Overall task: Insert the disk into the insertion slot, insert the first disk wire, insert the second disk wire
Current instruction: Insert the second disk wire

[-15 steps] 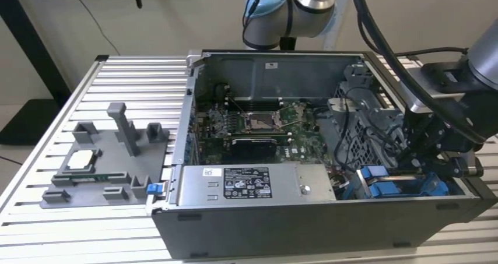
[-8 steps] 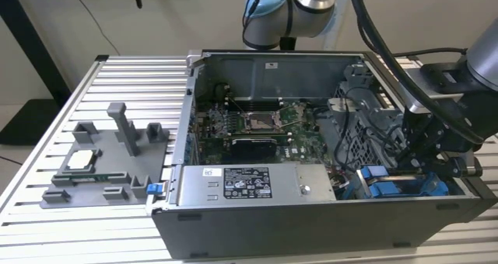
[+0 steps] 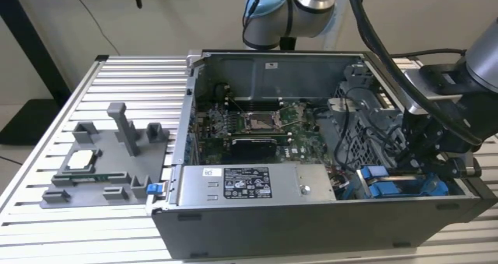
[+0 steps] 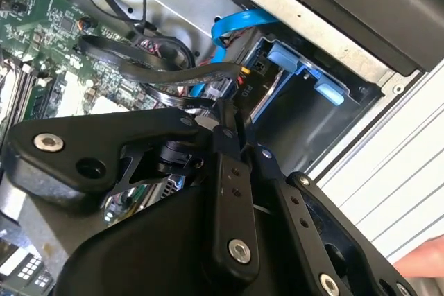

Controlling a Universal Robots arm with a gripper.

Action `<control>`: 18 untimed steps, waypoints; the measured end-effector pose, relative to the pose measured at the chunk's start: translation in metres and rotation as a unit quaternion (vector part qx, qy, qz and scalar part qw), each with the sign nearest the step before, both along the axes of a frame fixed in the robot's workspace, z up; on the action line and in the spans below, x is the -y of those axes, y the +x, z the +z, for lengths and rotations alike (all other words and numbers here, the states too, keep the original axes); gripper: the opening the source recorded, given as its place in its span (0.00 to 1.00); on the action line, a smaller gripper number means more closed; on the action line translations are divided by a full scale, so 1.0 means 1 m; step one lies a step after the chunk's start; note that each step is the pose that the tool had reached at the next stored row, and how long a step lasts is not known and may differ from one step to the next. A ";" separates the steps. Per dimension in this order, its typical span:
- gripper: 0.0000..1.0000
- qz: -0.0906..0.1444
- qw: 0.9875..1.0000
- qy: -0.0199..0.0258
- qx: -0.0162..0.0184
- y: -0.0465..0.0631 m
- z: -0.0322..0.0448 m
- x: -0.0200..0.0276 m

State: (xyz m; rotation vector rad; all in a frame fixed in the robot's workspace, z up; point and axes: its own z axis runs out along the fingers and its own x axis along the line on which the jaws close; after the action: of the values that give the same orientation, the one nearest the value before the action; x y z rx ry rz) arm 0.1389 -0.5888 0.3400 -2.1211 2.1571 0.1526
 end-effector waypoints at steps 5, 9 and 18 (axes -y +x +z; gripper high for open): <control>0.00 0.000 1.000 0.000 0.000 0.000 -0.0032 0.0000; 1.00 0.000 1.000 0.000 0.000 0.000 -0.0047 0.0000; 1.00 0.000 1.000 0.000 0.000 0.000 0.0091 0.0000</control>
State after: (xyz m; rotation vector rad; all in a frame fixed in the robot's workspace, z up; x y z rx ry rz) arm 0.1389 -0.5888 0.3491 -2.1205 2.1575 0.1528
